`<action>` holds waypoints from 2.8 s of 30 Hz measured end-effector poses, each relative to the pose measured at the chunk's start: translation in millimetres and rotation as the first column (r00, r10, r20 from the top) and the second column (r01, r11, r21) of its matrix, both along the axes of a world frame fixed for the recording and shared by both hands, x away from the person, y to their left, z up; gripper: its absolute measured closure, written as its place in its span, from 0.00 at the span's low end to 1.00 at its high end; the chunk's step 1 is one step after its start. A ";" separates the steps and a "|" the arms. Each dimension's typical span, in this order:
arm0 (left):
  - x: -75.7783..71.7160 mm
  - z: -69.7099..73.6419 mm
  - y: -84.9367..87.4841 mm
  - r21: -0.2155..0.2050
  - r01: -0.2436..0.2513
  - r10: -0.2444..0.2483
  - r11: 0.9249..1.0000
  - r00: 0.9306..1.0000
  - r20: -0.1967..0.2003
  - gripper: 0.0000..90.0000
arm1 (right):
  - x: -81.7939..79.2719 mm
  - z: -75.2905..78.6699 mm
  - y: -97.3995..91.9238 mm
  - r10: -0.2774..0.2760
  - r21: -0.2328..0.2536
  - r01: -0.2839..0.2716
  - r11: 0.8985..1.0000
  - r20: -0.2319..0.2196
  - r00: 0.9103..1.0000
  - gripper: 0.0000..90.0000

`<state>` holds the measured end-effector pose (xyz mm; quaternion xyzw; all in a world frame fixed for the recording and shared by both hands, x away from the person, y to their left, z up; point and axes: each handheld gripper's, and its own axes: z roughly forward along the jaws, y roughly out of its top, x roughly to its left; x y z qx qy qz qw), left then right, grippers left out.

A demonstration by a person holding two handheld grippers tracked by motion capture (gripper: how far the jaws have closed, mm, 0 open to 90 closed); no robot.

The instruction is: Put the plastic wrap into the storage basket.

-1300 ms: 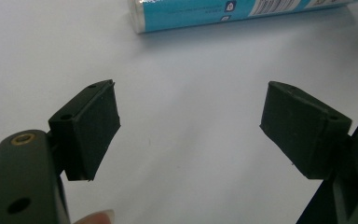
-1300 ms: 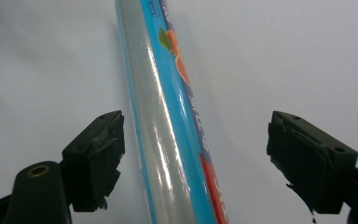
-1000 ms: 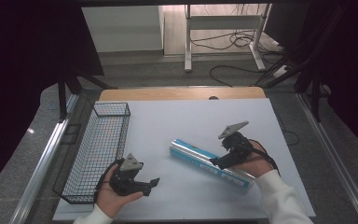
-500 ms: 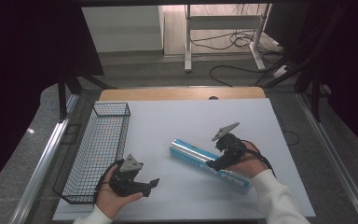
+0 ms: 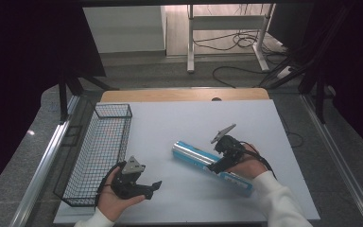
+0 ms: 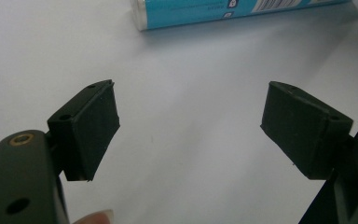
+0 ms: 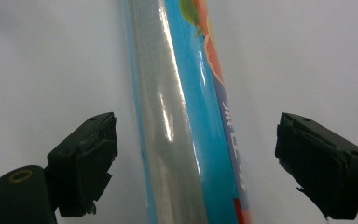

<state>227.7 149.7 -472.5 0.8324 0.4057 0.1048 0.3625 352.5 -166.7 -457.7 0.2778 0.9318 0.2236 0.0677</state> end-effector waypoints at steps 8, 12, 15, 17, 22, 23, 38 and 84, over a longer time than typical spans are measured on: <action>-0.3 0.1 -0.4 0.001 0.003 -0.003 1.000 1.000 0.000 0.21 | 8.1 -14.6 9.5 0.023 -0.048 -0.026 0.998 -0.062 0.998 0.16; -0.9 0.5 0.1 -0.001 0.001 -0.001 1.000 1.000 0.001 0.21 | 8.6 -19.1 10.4 0.035 -0.086 -0.042 0.995 -0.081 0.996 0.16; -1.1 0.6 0.8 -0.004 -0.001 0.001 1.000 1.000 0.003 0.21 | 7.7 -19.5 7.3 0.033 -0.103 -0.042 0.994 -0.089 0.996 0.16; -1.0 0.6 0.7 -0.003 0.000 0.000 1.000 1.000 0.003 0.21 | 7.1 -20.3 4.6 0.029 -0.107 -0.040 0.993 -0.099 0.995 0.16; -0.9 0.2 0.5 -0.003 0.000 0.000 1.000 1.000 0.002 0.21 | 4.7 -25.8 0.7 0.029 -0.148 -0.049 0.988 -0.139 0.990 0.16; -0.9 0.2 0.5 -0.003 0.000 0.000 1.000 1.000 0.002 0.21 | 4.7 -25.8 0.7 0.029 -0.148 -0.049 0.988 -0.139 0.990 0.16; -0.4 -1.0 -0.6 0.005 0.002 -0.002 1.000 1.000 -0.001 0.20 | 7.3 -35.9 -3.4 0.045 -0.200 -0.077 0.977 -0.164 0.985 0.33; 0.9 -1.1 0.5 -0.006 -0.007 0.007 1.000 1.000 0.000 0.20 | 7.3 -13.1 -29.0 -0.079 0.145 0.129 0.981 -0.310 0.947 0.36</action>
